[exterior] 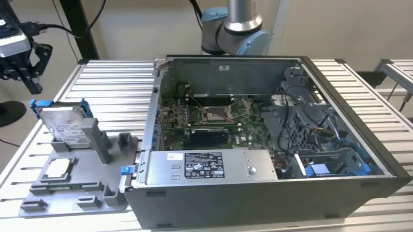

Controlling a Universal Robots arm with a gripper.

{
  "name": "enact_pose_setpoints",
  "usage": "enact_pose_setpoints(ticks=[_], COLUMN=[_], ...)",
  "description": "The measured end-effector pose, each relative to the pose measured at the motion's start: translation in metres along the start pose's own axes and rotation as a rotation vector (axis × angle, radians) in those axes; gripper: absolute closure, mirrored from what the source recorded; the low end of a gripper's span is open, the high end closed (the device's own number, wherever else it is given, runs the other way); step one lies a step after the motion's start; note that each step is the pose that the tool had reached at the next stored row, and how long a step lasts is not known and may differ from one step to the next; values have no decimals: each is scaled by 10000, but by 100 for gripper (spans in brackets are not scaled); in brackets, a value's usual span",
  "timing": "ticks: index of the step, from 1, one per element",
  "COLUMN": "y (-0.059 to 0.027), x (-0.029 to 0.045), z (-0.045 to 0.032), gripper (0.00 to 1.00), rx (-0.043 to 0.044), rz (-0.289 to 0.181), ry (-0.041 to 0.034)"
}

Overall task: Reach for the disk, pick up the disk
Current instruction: 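Reach for the disk, then pick up the disk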

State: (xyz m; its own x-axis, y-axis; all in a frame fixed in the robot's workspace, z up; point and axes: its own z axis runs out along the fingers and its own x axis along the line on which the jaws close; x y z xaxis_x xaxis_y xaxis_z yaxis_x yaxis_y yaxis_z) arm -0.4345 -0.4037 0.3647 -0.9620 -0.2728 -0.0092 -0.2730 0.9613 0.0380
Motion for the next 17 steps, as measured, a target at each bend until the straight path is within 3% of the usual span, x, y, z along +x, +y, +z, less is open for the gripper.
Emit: enact_pose_setpoints(ticks=[6, 17], y=[1, 1], x=[2, 4], z=[1, 0], gripper=[100, 100], rx=[-7, -24], rz=[-756, -2612], ry=[28, 99])
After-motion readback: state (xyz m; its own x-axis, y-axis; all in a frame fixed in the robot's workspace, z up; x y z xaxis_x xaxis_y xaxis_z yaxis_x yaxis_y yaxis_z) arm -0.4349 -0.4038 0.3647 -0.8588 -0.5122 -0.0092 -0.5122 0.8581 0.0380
